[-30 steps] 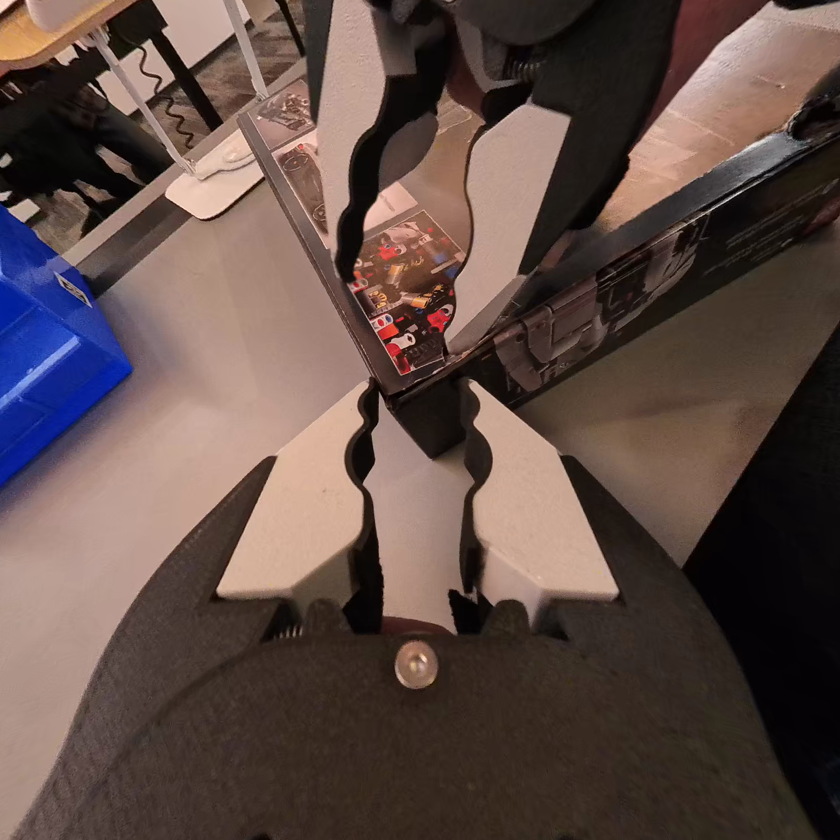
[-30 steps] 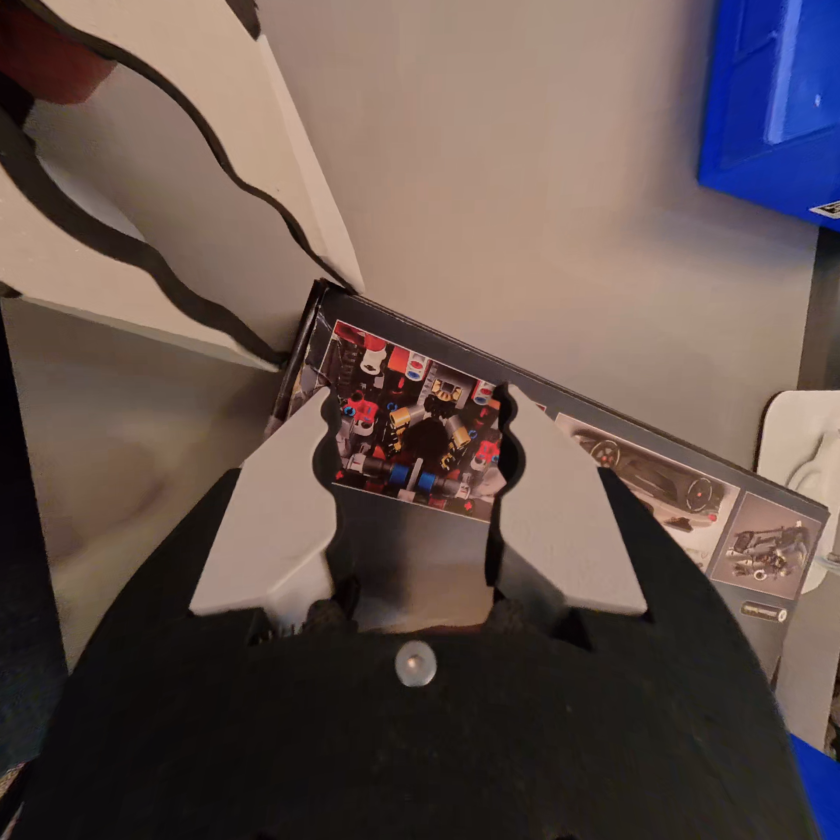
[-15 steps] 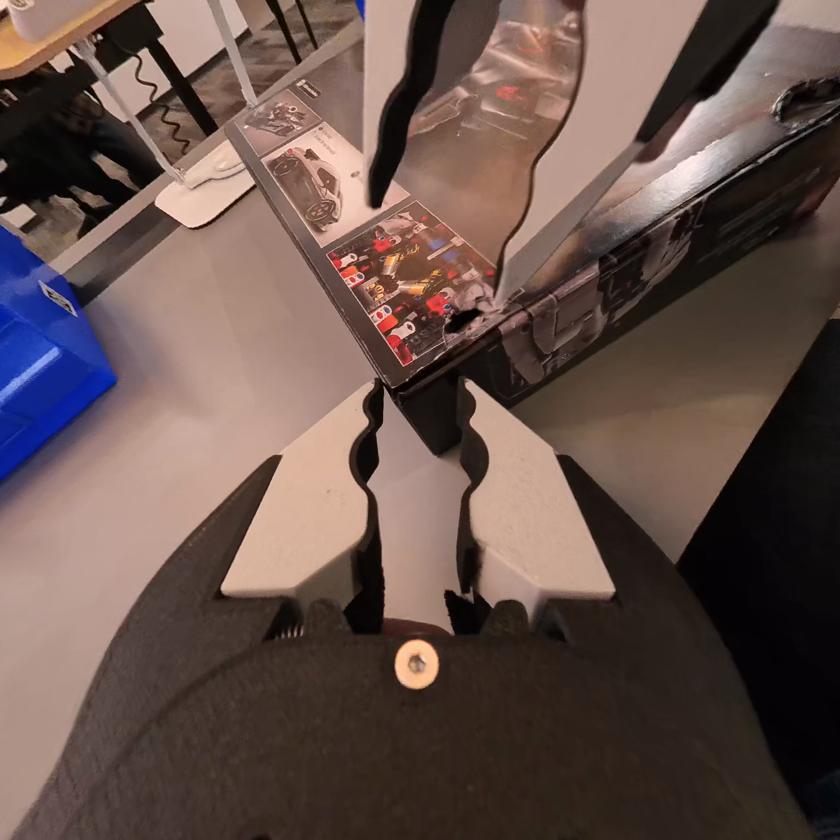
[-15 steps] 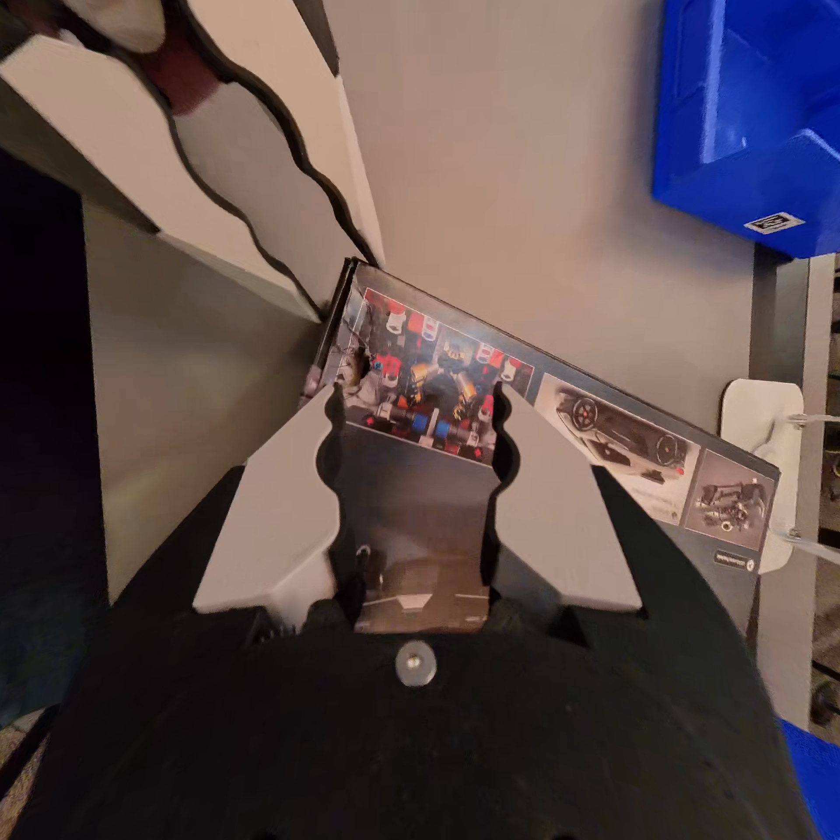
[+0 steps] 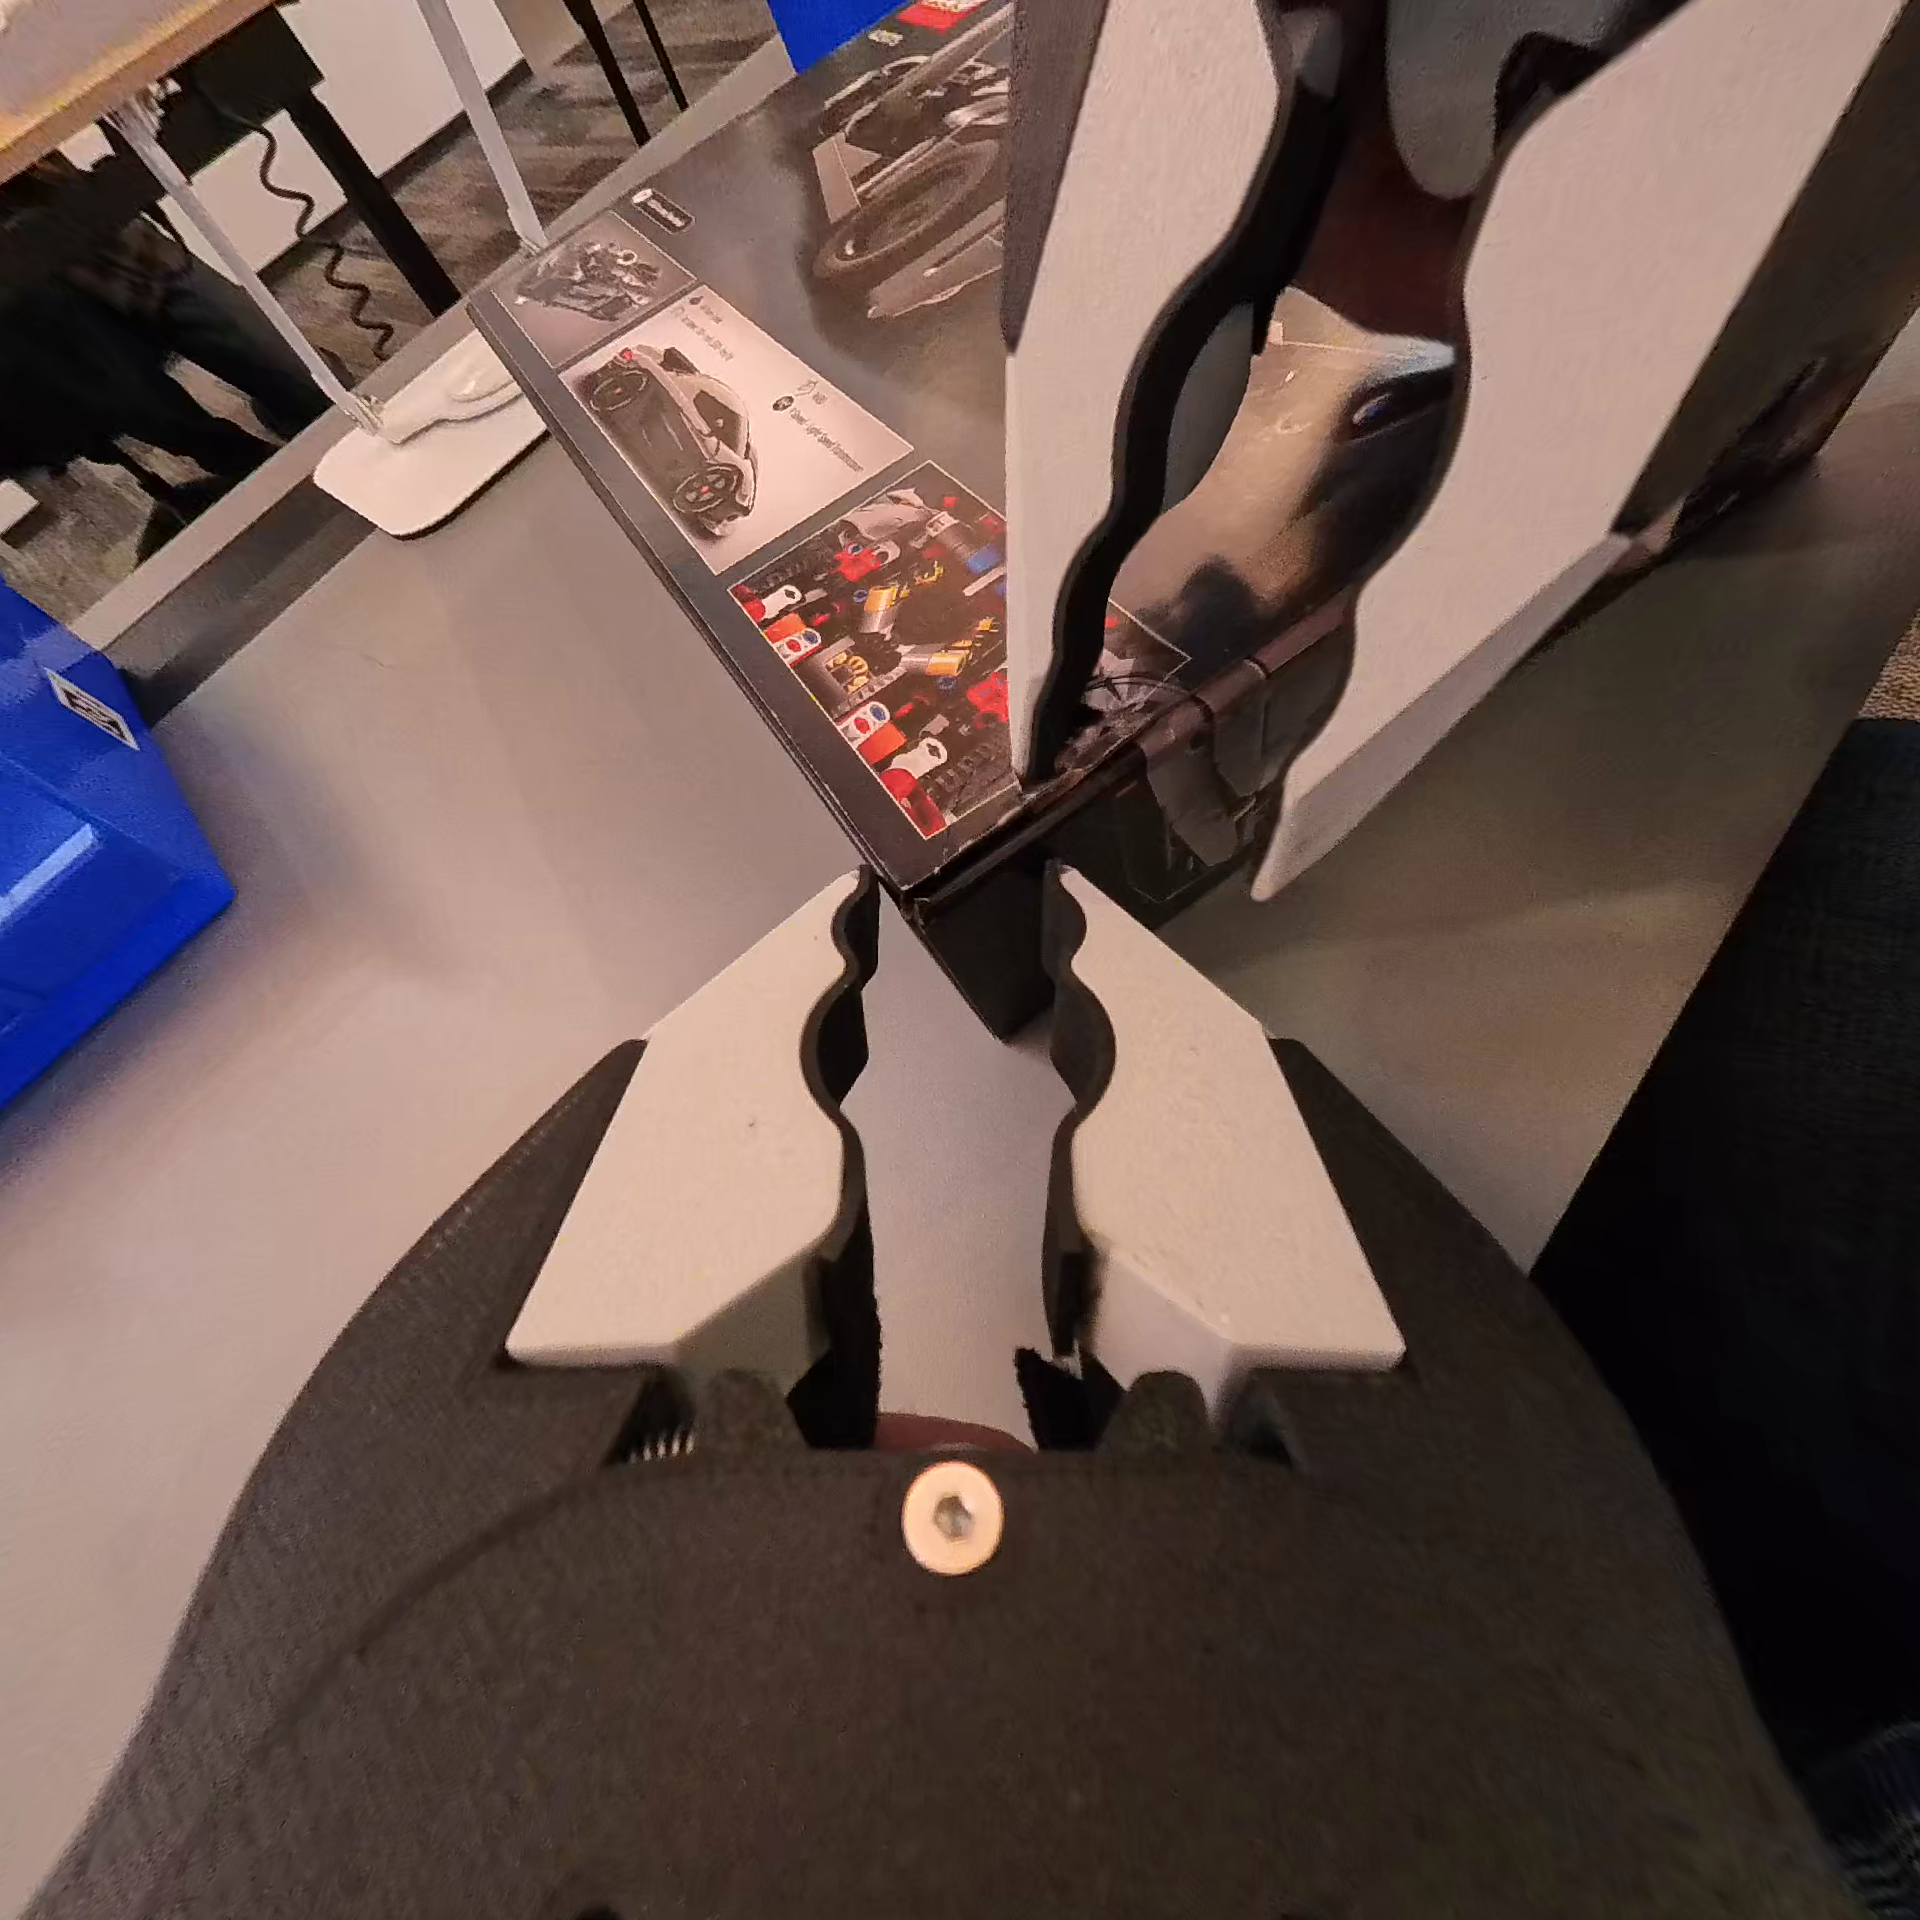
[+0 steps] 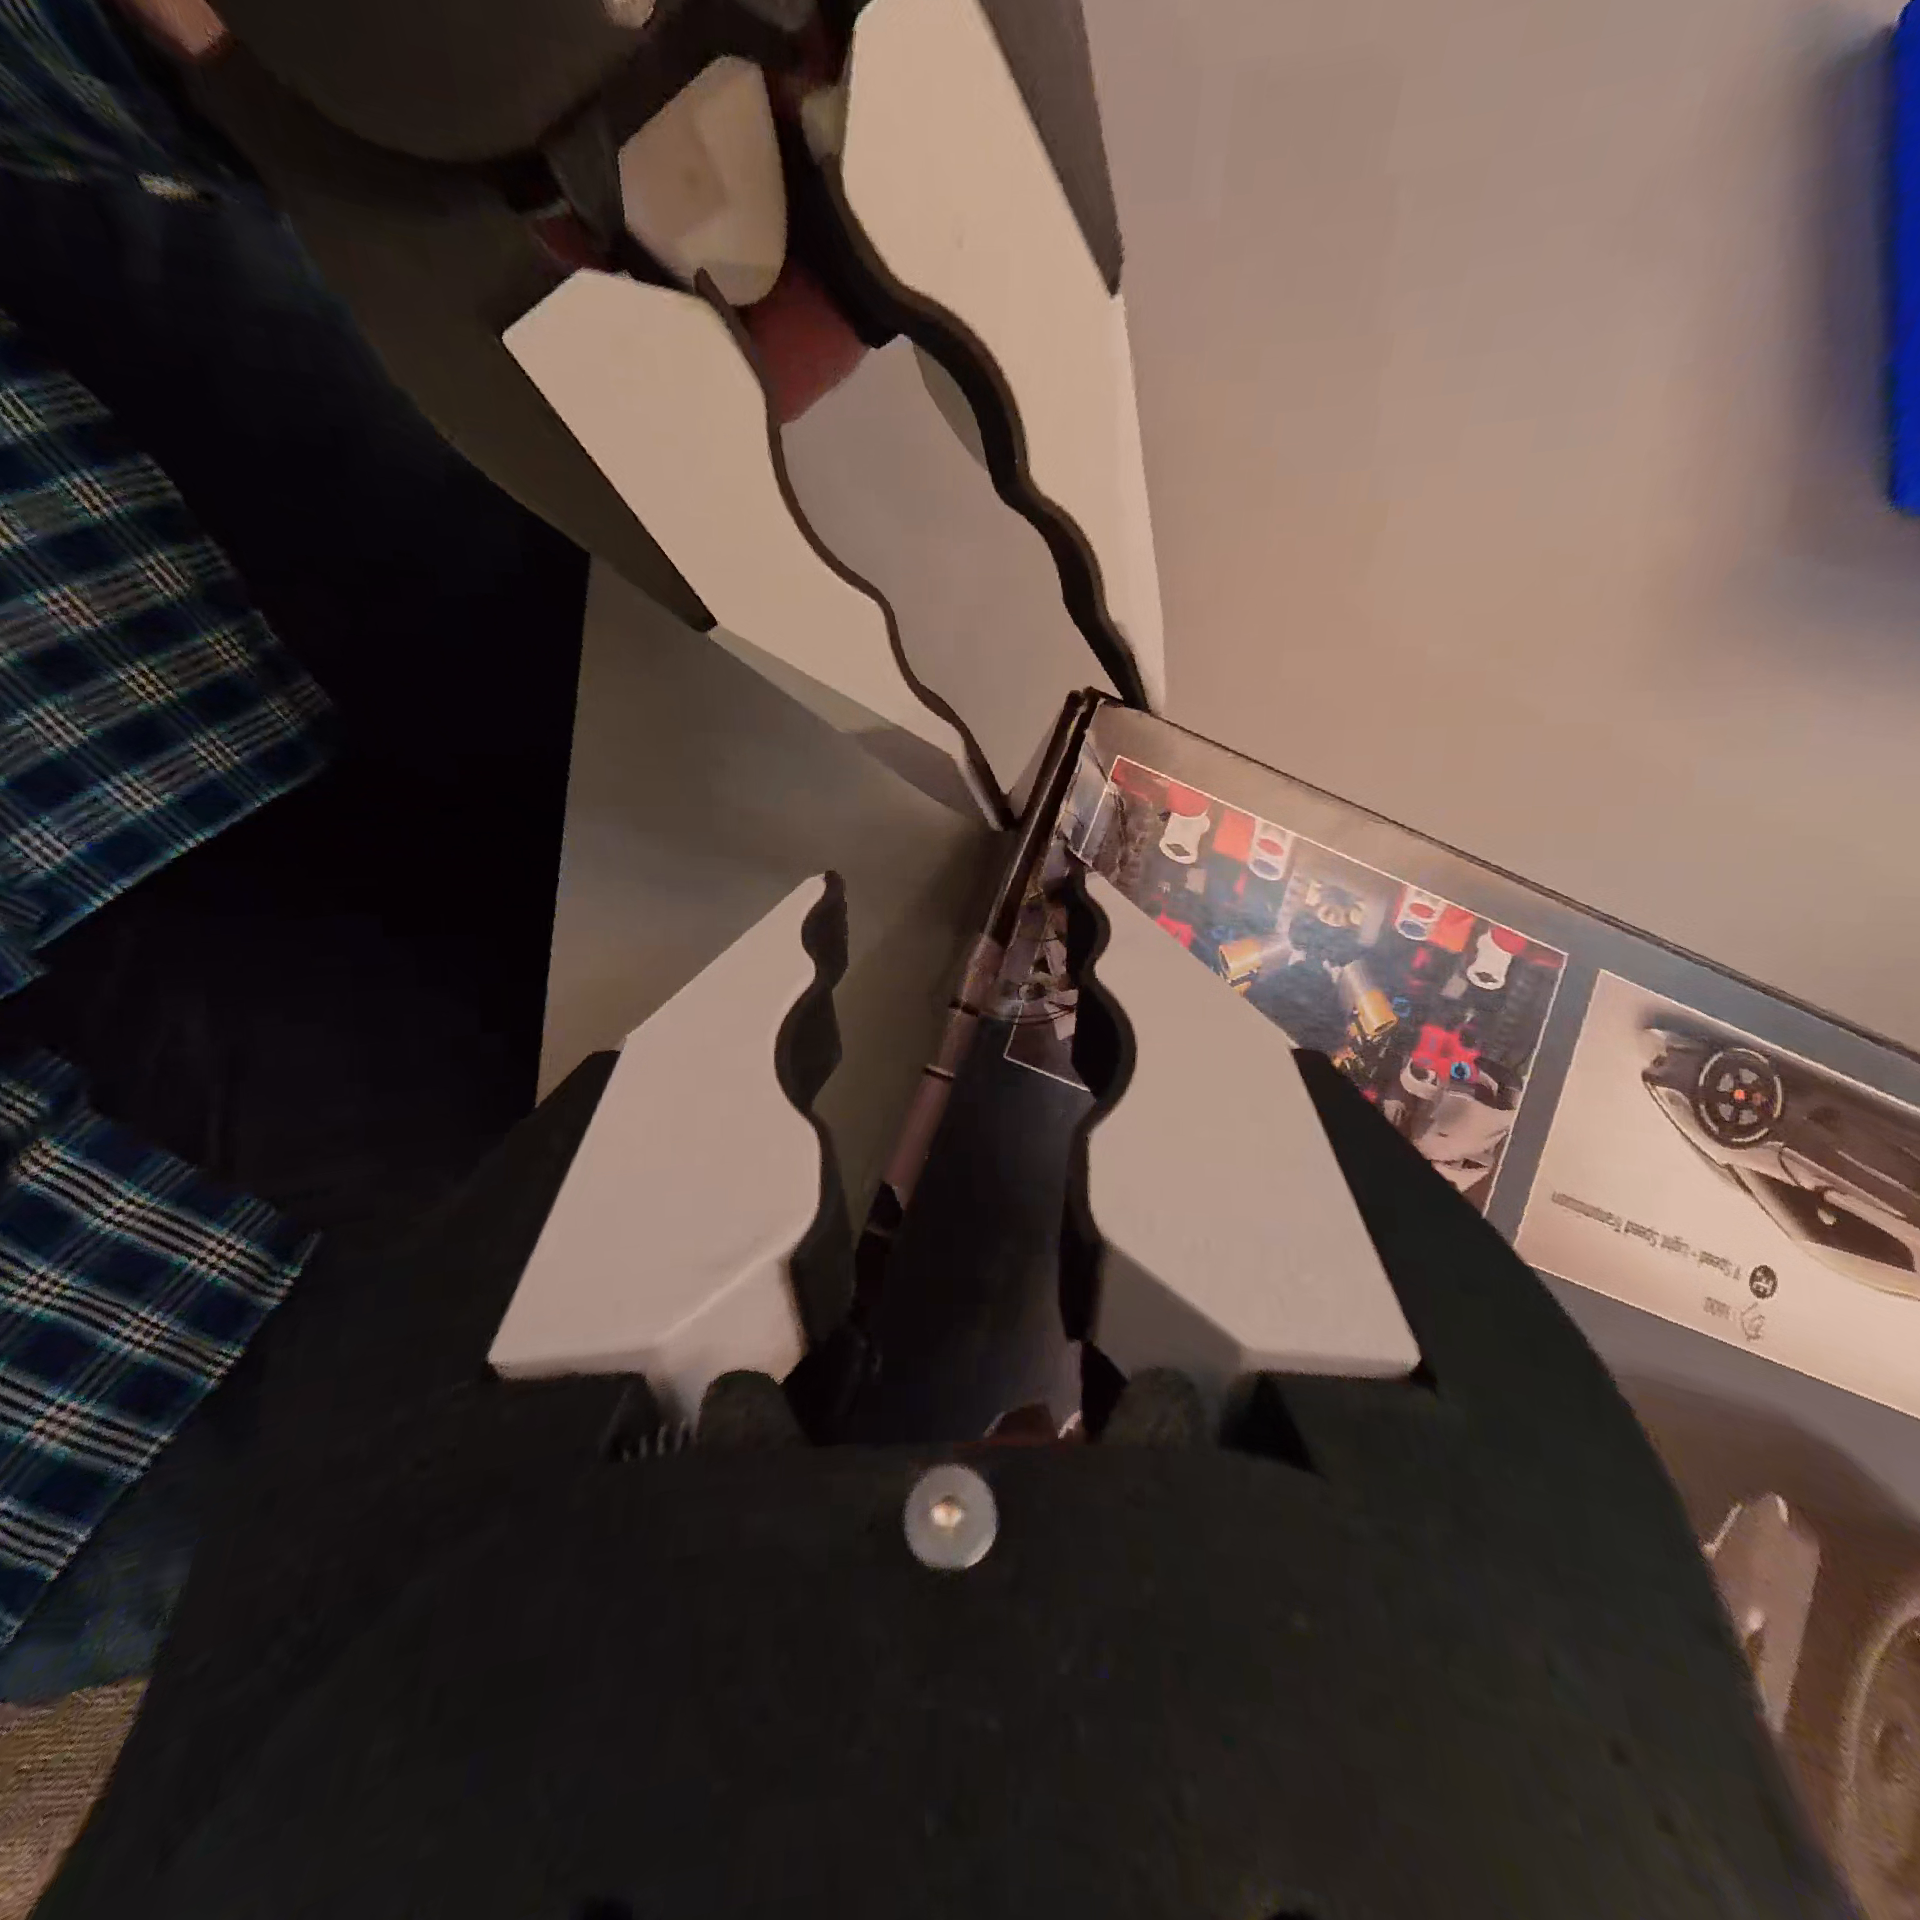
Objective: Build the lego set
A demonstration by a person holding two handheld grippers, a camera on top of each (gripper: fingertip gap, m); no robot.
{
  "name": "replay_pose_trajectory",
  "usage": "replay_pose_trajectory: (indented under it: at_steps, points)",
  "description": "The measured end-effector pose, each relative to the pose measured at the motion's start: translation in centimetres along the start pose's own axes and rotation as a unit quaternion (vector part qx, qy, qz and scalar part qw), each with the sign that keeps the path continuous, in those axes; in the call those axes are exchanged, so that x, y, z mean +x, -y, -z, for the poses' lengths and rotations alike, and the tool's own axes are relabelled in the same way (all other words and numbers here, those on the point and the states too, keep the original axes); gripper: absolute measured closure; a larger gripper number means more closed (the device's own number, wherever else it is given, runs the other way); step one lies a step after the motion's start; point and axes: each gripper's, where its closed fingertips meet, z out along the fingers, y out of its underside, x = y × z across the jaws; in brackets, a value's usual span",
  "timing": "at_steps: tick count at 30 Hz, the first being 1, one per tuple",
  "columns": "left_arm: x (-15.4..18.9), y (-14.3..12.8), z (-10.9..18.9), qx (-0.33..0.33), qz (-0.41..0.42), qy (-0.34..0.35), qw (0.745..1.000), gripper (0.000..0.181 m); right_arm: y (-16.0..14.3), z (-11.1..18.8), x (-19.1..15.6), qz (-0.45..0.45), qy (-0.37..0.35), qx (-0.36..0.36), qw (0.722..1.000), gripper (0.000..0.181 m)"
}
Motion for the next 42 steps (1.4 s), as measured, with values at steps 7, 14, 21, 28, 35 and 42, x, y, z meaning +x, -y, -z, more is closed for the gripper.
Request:
replay_pose_trajectory:
  at_steps: [7,14,21,28,35,42]
  points:
    - [0.0,0.0,0.0,0.004,0.005,0.001,1.000,0.152,-1.2,-1.2,-0.4,0.104,-0.043,-0.055,0.992,0.131]
    - [0.1,0.0,0.0,0.011,0.011,-0.002,1.000,0.152,-1.8,-1.8,-0.2,0.153,-0.085,-0.114,0.978,0.129]
    - [0.1,0.0,-0.1,0.010,0.006,0.004,1.000,0.152,-1.4,-2.1,-0.5,0.044,-0.018,-0.087,0.995,0.136]
    - [0.0,0.0,0.0,0.011,0.000,0.002,1.000,0.152,-0.2,-1.6,-1.3,-0.076,0.080,-0.031,0.993,0.129]
    - [-0.1,0.0,0.0,0.010,-0.008,0.002,1.000,0.152,-0.3,-0.4,-0.8,-0.027,0.018,-0.064,0.997,0.123]
    - [-0.5,0.9,0.8,0.017,-0.016,0.010,1.000,0.156,-0.7,1.2,-0.8,-0.026,0.009,-0.047,0.999,0.127]
